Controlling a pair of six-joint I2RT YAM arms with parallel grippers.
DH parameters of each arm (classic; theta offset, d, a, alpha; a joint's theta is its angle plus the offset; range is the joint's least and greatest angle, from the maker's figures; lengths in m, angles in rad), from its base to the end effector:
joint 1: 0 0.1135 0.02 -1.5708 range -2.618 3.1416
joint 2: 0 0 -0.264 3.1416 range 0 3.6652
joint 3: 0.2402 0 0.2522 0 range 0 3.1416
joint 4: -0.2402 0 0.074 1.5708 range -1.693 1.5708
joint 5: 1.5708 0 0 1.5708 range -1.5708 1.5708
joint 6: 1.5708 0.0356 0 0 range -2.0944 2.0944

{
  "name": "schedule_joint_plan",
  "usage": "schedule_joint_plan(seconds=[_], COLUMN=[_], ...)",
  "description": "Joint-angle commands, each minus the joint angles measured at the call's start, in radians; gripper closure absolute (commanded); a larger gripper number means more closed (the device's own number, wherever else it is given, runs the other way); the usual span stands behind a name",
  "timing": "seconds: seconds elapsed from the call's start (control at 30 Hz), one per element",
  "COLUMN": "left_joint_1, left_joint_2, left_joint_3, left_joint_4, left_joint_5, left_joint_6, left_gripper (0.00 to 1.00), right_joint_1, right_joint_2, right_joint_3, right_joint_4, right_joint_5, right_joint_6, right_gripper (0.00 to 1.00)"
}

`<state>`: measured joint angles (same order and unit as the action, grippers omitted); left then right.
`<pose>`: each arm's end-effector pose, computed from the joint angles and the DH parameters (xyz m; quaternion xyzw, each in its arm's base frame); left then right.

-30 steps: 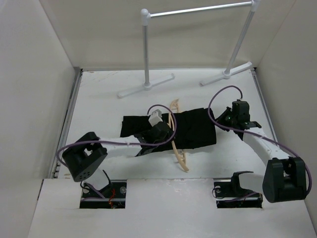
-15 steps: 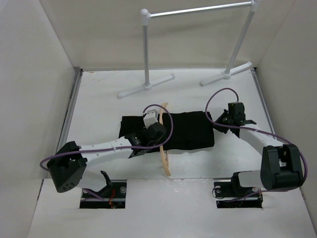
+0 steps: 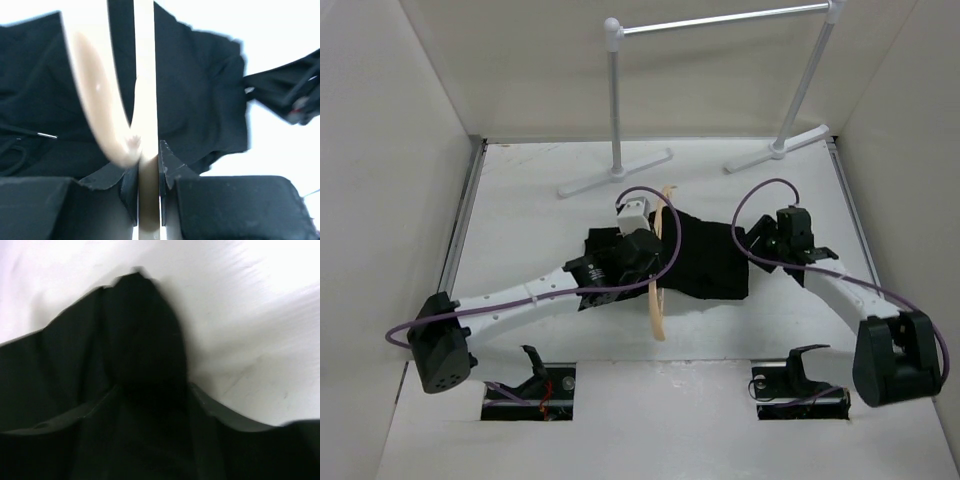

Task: Place the trousers on the hanger
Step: Place the trousers on the hanger, then place the hanger at the clothesline.

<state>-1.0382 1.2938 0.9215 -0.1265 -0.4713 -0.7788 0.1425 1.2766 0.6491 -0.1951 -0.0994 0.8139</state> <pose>0.1615 -0.2422 0.2836 -0.0101 0.8444 -0.2682 0.4637 0.2484 0.0392 0.1907 0.2891 0.8838 0.2090 0.3028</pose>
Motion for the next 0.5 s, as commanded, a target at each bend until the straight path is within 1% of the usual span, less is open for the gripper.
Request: schedule_joint_plan(seconds=[0.0, 0.03, 0.1, 0.2, 0.23, 0.3, 0.33, 0.37, 0.43, 0.47], left_joint_1=[-0.024, -0.029, -0.029, -0.029, -0.029, -0.027, -0.026, -0.021, -0.013, -0.009], left_joint_2=[-0.086, -0.093, -0.1, -0.094, -0.087, -0.067, -0.056, -0.044, -0.022, -0.01], left_joint_3=[0.129, 0.149, 0.194, 0.27, 0.298, 0.345, 0.364, 0.379, 0.402, 0.415], left_joint_4=[0.051, 0.051, 0.051, 0.039, 0.03, 0.018, 0.015, 0.014, 0.014, 0.014], left_joint_5=[-0.067, -0.072, -0.063, -0.038, -0.03, -0.018, -0.01, -0.003, 0.013, 0.025], left_joint_6=[0.076, 0.094, 0.122, 0.162, 0.171, 0.187, 0.193, 0.197, 0.2, 0.2], left_gripper=[1.0, 1.0, 1.0, 1.0, 1.0, 1.0, 1.0, 1.0, 1.0, 1.0], right_joint_1=[0.032, 0.035, 0.041, 0.081, 0.099, 0.156, 0.185, 0.231, 0.345, 0.407], right_joint_2=[-0.176, -0.231, -0.339, -0.48, -0.515, -0.565, -0.571, -0.572, -0.566, -0.56], right_joint_3=[0.021, 0.033, 0.067, 0.136, 0.161, 0.208, 0.225, 0.247, 0.282, 0.299], right_joint_4=[-0.015, -0.041, -0.095, -0.147, -0.153, -0.147, -0.141, -0.126, -0.08, -0.058], right_joint_5=[-0.016, -0.022, -0.037, -0.086, -0.109, -0.173, -0.203, -0.238, -0.267, -0.264], right_joint_6=[-0.005, -0.012, -0.024, -0.041, -0.042, -0.038, -0.033, -0.03, -0.018, -0.012], right_gripper=[0.35, 0.32, 0.31, 0.36, 0.4, 0.51, 0.55, 0.56, 0.53, 0.48])
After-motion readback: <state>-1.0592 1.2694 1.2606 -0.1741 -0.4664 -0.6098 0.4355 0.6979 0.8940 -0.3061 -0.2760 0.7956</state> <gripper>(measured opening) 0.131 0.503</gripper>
